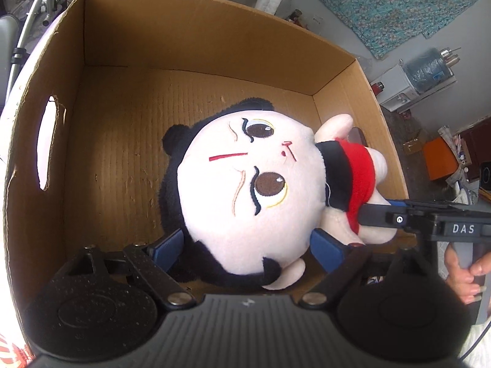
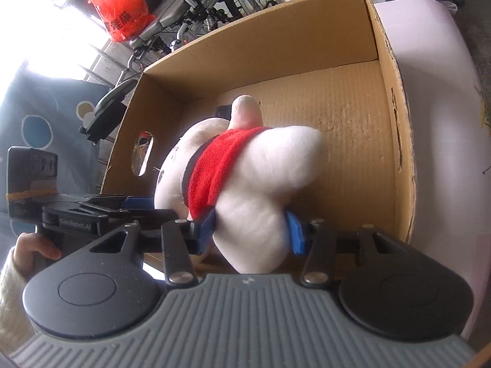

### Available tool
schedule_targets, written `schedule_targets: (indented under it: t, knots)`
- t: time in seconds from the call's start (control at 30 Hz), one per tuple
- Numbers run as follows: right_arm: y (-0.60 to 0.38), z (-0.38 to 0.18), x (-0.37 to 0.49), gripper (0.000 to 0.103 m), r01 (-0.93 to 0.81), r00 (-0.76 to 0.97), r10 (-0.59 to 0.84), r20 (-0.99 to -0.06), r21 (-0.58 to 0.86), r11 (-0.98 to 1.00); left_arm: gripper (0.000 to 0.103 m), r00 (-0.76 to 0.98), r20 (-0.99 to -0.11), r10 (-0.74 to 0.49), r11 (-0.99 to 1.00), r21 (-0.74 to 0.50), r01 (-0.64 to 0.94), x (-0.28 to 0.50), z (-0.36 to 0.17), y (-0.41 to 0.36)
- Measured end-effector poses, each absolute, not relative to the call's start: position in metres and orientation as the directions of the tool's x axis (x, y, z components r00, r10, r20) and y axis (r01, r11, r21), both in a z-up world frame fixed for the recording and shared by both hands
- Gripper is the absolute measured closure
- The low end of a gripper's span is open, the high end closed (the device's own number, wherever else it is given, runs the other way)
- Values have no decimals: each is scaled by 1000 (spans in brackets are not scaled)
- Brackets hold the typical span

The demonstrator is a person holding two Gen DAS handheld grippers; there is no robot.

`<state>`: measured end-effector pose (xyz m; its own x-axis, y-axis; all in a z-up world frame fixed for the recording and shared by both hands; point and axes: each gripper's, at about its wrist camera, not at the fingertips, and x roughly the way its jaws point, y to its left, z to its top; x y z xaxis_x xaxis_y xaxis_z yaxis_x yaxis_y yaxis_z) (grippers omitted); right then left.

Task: Organize soft objects
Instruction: 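Lower the plush doll into the box and open both grippers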

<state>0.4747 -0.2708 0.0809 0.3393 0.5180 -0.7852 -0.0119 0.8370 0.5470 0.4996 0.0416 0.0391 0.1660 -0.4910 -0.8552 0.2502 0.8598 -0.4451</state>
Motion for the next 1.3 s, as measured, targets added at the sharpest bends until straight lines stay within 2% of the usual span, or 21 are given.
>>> schedule_targets:
  t: [0.1, 0.23, 0.43, 1.0, 1.17, 1.3]
  knots:
    - [-273, 83, 475, 55, 5, 348, 440, -828, 471, 882, 5, 178, -856, -485, 863, -436, 254, 498, 45, 38]
    - [-276, 80, 475, 57, -1, 341, 437, -832, 465, 885, 0, 213, -831, -513, 856, -476, 204, 504, 47, 44]
    - [-275, 75, 475, 56, -10, 333, 427, -840, 450, 893, 0, 176, -809, -561, 828, -552, 99, 523, 24, 39]
    - [-270, 70, 473, 54, -10, 347, 440, -828, 467, 884, 0, 172, -756, -631, 767, -642, -7, 533, 2, 54]
    - [-260, 70, 471, 54, -50, 368, 420, -830, 433, 900, 1, 163, -809, -564, 822, -531, 206, 516, 27, 29]
    - [-249, 70, 480, 54, -77, 371, 456, -809, 463, 883, 1, 155, -871, -467, 880, -439, 184, 508, 45, 32]
